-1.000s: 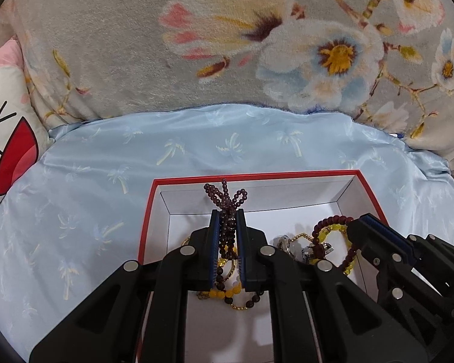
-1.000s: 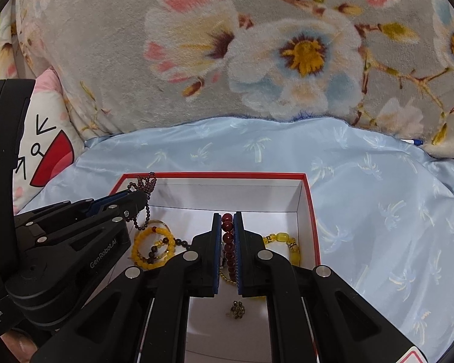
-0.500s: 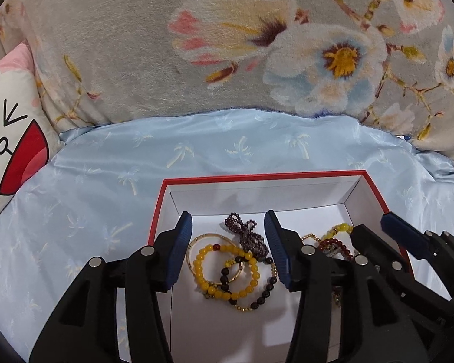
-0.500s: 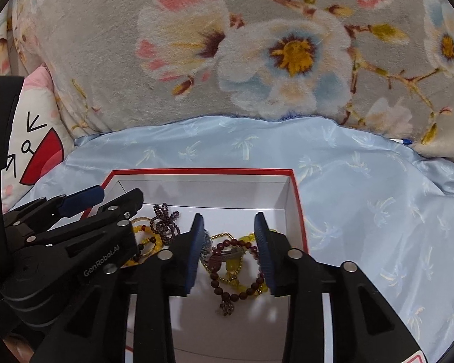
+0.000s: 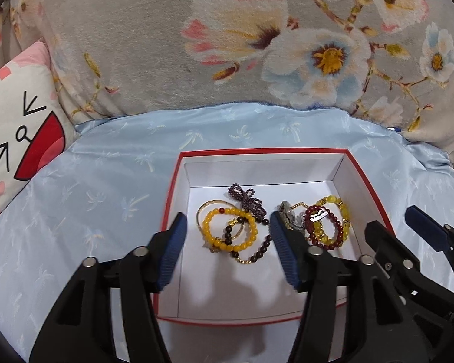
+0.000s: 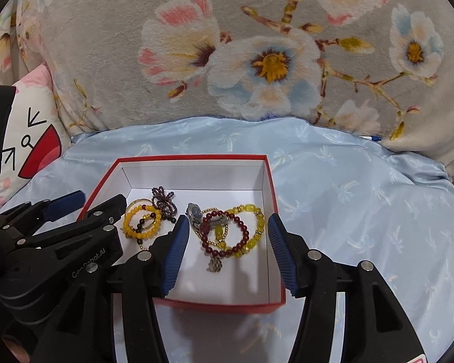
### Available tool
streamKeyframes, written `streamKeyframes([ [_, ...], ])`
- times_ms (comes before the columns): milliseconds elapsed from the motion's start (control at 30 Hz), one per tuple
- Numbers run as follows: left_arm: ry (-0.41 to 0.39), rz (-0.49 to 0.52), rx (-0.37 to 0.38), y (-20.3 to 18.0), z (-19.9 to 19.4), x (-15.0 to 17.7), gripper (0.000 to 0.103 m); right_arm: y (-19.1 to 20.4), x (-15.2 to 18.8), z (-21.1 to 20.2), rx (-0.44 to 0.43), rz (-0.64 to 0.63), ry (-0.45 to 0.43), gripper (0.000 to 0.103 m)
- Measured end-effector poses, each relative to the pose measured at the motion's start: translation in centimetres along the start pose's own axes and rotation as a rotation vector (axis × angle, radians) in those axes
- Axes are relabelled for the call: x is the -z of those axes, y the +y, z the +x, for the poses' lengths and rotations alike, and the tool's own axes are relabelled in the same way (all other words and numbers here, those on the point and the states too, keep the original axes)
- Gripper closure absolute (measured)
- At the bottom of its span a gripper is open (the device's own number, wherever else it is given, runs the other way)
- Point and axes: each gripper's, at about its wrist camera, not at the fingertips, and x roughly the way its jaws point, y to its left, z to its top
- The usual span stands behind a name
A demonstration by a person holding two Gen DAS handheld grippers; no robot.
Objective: Organize jewelry
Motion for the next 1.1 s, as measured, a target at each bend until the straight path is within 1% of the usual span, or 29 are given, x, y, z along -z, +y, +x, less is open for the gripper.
streamKeyframes([
  [67, -0.002, -0.011, -0.002, 0.2, -0.5, 0.4, 0.041, -0.2, 0.2, -0.4, 0.003, 0.010, 0.003, 0.042],
  [133, -0.010, -0.027, -0.009, 0.6, -1.0, 0.8, 0.034, -0.4, 0.6, -1.0, 0.009, 0.020, 0.000, 0.037],
  [167, -0.014, -0.031, -0.017, 0.8, -1.3, 1.1, 0.029, -0.5, 0.8, -1.2, 0.010, 0.023, -0.001, 0.033],
  [200, -0.017, -0.032, -0.022, 1.0, -1.6, 1.4, 0.025, -0.6, 1.0, -1.5, 0.013, 0.025, 0.000, 0.032],
  [400, 0.000, -0.053, -0.048, 1.7, -2.1, 2.9, 0.014, -0.3, 2.3, -2.2, 0.009, 0.030, 0.023, 0.030],
  [533, 0.022, -0.063, -0.049, 2.0, -2.4, 3.6, 0.012, -0.2, 2.8, -2.7, 0.019, 0.026, 0.029, 0.027],
  [900, 0.042, -0.061, -0.057, 2.0, -3.4, 4.4, 0.012, -0.4, 3.6, -3.4, 0.003, 0.052, 0.052, 0.026],
  [1100, 0.046, -0.056, -0.059, 1.9, -3.6, 4.5, 0.011, -0.5, 3.7, -3.6, 0.007, 0.051, 0.049, 0.026],
])
